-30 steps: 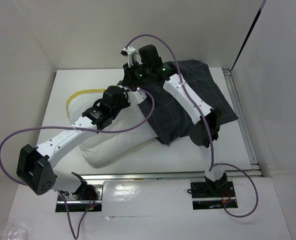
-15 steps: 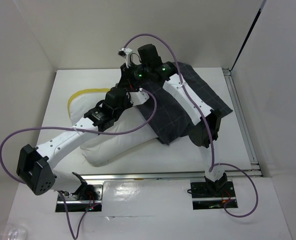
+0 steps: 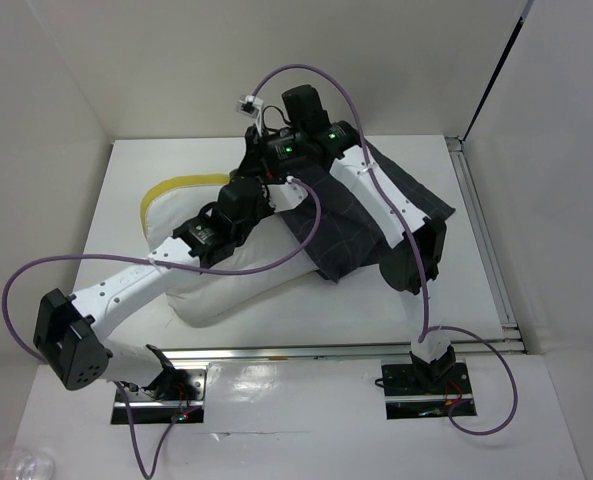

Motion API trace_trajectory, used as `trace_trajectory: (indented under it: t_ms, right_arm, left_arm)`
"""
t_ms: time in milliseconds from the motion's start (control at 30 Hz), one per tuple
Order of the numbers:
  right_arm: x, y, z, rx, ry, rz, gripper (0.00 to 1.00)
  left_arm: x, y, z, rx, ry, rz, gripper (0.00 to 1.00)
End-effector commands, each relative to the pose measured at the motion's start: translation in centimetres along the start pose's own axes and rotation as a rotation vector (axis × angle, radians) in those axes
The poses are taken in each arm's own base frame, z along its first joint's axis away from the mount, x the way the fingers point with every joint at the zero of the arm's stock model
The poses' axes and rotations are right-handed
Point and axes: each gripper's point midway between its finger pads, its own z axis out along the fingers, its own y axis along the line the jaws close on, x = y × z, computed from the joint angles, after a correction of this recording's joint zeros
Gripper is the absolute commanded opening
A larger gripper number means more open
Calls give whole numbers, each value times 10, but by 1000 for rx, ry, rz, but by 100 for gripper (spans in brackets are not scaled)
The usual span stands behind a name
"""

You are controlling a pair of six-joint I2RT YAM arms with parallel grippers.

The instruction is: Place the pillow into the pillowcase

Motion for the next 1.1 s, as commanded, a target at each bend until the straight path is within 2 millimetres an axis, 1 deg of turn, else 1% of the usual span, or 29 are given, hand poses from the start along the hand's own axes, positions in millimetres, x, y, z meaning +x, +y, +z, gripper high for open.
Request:
trace_trajectory:
  t_ms: [0,33,133,167,233,267,300,333,367,400,433,467,500,533,567,600,633,667,700,733,767,800,833,867,900,933,967,1000,1067]
  right_arm:
    - [-17,111,2,-389,-11,-60,0]
    - [-13,113,2,-412,-3,-48,0]
    - [-12,113,2,-426,-2,-48,0]
    - [-14,119,-2,-437,-7,-58,0]
    - [-12,115,0,-423,0,-39,0]
    - [-12,117,-1,-423,0,-39,0]
    - [-11,111,-4,-395,-2,-30,0]
    - [-9,106,-1,-376,2,-22,0]
    - [-11,104,-9,-363,-10,-28,0]
    - [-9,99,-6,-341,-6,-19,0]
    - [-13,94,-12,-308,-19,-19,0]
    - [-14,89,-17,-286,-31,-27,0]
    - [-12,86,-15,-275,-27,-19,0]
    - [-16,83,-21,-249,-39,-26,0]
    - [-16,77,-23,-241,-43,-25,0]
    - [-16,78,-24,-230,-44,-26,0]
    - [-17,72,-26,-206,-48,-23,0]
    - [-21,70,-32,-195,-59,-39,0]
    - [-17,67,-31,-184,-53,-27,0]
    - [-20,63,-36,-161,-63,-31,0]
    - [-17,57,-38,-151,-61,-19,0]
    - [-15,54,-37,-139,-57,-10,0]
    - [-18,52,-42,-121,-67,-29,0]
    - [-18,50,-42,-110,-67,-29,0]
    - [-15,48,-41,-110,-61,-19,0]
    - [-15,40,-43,-76,-66,-29,0]
    - [-15,38,-43,-64,-66,-29,0]
    - [-15,38,-43,-63,-66,-29,0]
    - [-13,29,-45,-34,-65,-18,0]
  left_arm:
    - [-75,25,1,-73,-237,-117,0]
    - [-74,22,4,-67,-231,-113,0]
    - [-86,18,2,-68,-267,-118,0]
    - [-86,14,8,-65,-262,-103,0]
    - [-88,12,11,-75,-255,-95,0]
    - [-87,13,13,-77,-240,-91,2]
    - [-78,5,18,-62,-195,-72,20]
    - [-79,3,16,-65,-192,-82,30]
    - [-75,2,16,-63,-174,-84,43]
    - [-74,4,12,-62,-174,-93,55]
    - [-76,2,7,-51,-179,-119,65]
    - [-73,4,0,-42,-171,-130,84]
    - [-72,6,-4,-37,-166,-142,88]
    - [-68,1,-4,-21,-149,-155,90]
    - [-70,8,-9,-32,-148,-160,91]
    - [-67,12,-13,-41,-131,-170,94]
    - [-63,13,-14,-46,-112,-165,95]
    - [-64,19,-15,-67,-109,-172,95]
    - [-63,30,-22,-96,-90,-177,97]
    - [-62,35,-25,-108,-79,-177,97]
    - [-62,39,-28,-117,-67,-191,97]
    - [-64,54,-32,-140,-65,-216,97]
    - [-54,52,-32,-118,-15,-207,98]
    - [-53,53,-34,-117,5,-242,98]
    - [-57,66,-41,-130,0,-276,98]
    - [-54,67,-42,-134,31,-288,98]
    - [-53,67,-46,-128,40,-320,98]
    - [-48,68,-50,-128,68,-315,98]
    - [-45,75,-54,-154,76,-307,98]
